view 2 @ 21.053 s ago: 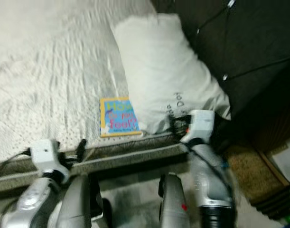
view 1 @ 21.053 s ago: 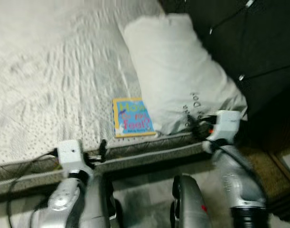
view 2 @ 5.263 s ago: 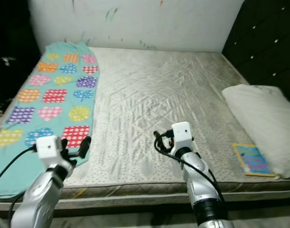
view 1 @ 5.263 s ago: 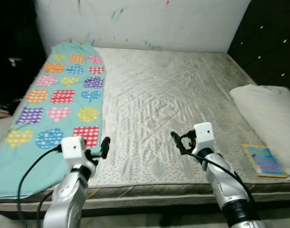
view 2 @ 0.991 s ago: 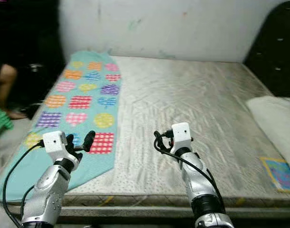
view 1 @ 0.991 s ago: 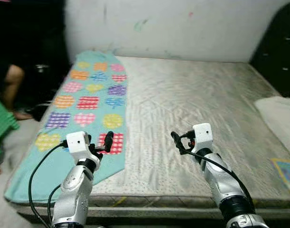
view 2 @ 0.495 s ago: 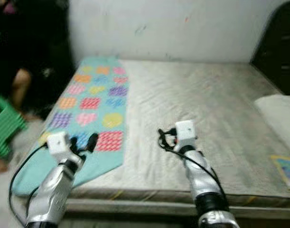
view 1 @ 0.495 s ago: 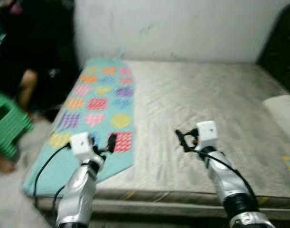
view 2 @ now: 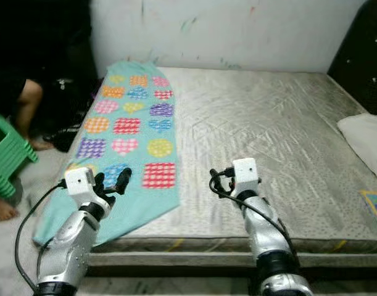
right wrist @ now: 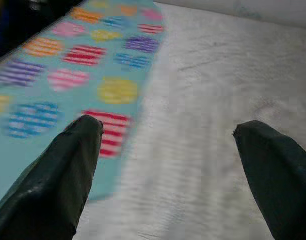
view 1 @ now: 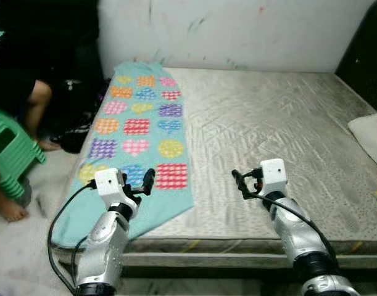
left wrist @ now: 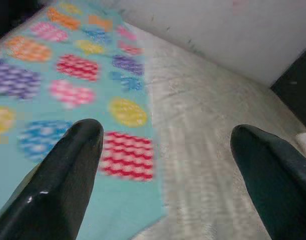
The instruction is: Clean up the room
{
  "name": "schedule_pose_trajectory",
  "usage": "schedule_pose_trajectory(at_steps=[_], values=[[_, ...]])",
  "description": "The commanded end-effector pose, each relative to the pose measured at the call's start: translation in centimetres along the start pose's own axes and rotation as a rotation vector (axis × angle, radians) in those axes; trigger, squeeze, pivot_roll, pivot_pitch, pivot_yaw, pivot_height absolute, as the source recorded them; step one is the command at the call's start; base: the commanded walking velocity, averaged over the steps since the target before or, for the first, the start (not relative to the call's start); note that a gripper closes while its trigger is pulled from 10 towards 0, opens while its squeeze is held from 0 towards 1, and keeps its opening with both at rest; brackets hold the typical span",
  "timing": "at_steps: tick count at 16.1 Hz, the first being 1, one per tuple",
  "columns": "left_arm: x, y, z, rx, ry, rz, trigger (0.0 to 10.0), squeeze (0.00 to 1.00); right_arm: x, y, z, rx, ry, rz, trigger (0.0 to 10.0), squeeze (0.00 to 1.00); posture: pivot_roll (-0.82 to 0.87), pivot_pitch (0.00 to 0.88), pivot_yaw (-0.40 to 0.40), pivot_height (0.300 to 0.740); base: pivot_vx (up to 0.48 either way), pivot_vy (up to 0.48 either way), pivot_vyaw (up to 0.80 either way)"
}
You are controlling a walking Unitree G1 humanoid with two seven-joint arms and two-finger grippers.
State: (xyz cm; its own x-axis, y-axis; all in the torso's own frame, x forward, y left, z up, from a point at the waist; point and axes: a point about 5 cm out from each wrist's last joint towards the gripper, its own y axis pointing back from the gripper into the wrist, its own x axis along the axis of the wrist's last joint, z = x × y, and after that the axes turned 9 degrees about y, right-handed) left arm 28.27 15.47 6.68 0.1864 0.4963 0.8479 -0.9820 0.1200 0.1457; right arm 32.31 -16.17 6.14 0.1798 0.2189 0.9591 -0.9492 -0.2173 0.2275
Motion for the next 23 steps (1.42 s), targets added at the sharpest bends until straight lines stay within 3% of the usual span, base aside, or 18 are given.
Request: schedule_pose_trajectory(at_steps=[1,7,18,23], values=[[0.17,-0.03,-0.12,0.008,-0.007,0.002,10.0,0.0,0.53,-0.2,-0.15,0.01,0.01,0.015,10.0,0.0,-0.08,0.0,-0.041,0.74,0.0,0.48,0.0],[0.19,0.08,-0.12,0.013,-0.01,0.006,10.0,0.0,0.48,-0.12,-0.17,0.011,0.007,0.014,10.0,0.0,-0.08,0.001,-0.042,0.74,0.0,0.473,0.0],[0.9,-0.06,0.31,-0.032,-0.003,0.048,10.0,0.0,0.8,-0.42,-0.18,0.011,0.008,0.018,10.0,0.0,-0.08,0.004,-0.04,0.74,0.0,0.0,0.0],[0.98,-0.11,0.48,-0.046,-0.007,0.049,10.0,0.0,0.89,-0.51,-0.24,0.012,0.01,0.021,10.0,0.0,-0.08,0.0,-0.038,0.74,0.348,0.0,0.0]])
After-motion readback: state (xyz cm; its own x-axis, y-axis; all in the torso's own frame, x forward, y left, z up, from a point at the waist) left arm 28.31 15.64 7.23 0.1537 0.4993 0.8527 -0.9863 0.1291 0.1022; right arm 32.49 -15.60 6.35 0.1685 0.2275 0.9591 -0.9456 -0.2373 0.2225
